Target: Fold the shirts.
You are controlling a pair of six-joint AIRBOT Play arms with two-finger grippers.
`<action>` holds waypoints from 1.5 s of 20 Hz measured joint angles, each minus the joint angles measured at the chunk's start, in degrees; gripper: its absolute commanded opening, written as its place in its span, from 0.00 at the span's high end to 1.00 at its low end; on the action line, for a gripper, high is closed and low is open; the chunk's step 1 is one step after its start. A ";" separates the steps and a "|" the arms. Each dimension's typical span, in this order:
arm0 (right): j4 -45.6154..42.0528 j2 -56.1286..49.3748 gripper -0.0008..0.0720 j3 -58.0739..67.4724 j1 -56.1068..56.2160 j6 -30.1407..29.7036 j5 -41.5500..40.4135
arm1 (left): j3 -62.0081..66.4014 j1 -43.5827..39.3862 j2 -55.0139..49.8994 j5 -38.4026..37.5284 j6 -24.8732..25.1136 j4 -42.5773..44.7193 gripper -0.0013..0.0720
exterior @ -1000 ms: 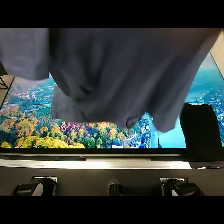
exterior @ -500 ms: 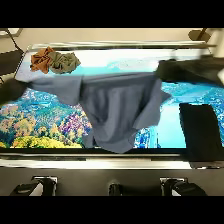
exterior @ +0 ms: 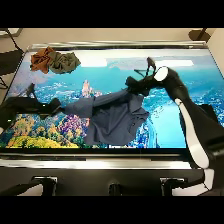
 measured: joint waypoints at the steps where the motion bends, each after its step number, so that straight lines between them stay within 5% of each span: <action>1: 0.70 -1.53 0.89 0.00 0.00 0.00 1.16 | -0.09 -0.61 -1.86 0.09 -0.02 -0.09 0.94; 3: 1.53 -3.52 0.33 0.00 -0.02 -0.04 2.51 | -0.15 -1.66 -4.44 0.31 0.00 -0.37 0.94; 4: 1.79 -3.87 0.15 0.02 -0.07 -0.55 2.67 | -0.17 -2.05 -5.11 0.57 0.00 -0.48 0.95; 6: 2.34 -3.37 0.07 0.07 -0.72 -2.93 3.78 | -0.20 -2.51 -5.95 0.83 0.02 -0.63 0.94; 17: -2.47 8.04 0.07 -8.44 -21.84 -11.30 30.80 | -0.22 -2.05 -6.60 6.91 8.70 -0.66 0.94; 23: 0.61 15.65 0.03 -36.48 -16.24 -15.37 25.62 | -0.22 -2.05 -6.75 8.74 10.27 -0.57 0.94; 30: 4.22 17.25 0.01 -44.85 -7.69 -16.63 17.70 | -0.22 -2.21 -7.10 9.20 10.58 -0.50 0.94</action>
